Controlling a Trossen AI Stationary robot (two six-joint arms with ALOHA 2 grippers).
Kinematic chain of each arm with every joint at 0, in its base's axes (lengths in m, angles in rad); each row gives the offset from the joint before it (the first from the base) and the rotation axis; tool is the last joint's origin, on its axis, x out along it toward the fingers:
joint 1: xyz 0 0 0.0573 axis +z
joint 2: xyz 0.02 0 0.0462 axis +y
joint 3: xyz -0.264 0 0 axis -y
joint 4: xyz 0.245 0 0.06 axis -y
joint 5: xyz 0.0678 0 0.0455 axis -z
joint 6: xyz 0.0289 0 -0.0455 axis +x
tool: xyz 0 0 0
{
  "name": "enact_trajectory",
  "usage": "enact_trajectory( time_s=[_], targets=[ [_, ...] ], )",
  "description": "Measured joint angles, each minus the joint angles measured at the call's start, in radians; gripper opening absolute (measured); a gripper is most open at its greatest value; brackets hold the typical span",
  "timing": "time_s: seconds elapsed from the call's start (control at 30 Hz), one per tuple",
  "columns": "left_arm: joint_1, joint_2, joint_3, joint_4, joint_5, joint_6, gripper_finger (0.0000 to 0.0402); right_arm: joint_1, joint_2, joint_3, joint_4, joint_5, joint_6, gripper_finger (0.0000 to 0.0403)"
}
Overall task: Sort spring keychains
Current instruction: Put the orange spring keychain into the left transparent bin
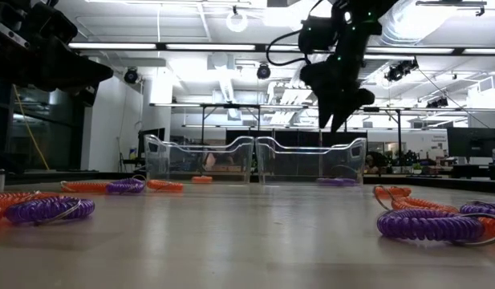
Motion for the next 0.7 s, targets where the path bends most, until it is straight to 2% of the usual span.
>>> enact_trajectory(
  time_s=[0.1, 0.43, 0.7],
  targets=[
    [0.0, 0.0, 0.0, 0.0, 0.0, 0.0, 0.0, 0.05, -0.001, 0.0, -0.066, -0.019, 0.011, 0.0189],
    [0.0, 0.0, 0.0, 0.0, 0.0, 0.0, 0.0, 0.187, -0.001, 0.0, -0.239, 0.022, 0.114, 0.019],
    [0.0, 0.0, 0.0, 0.0, 0.0, 0.0, 0.0, 0.265, -0.001, -0.002, -0.293, 0.059, -0.036, 0.019]
  ],
)
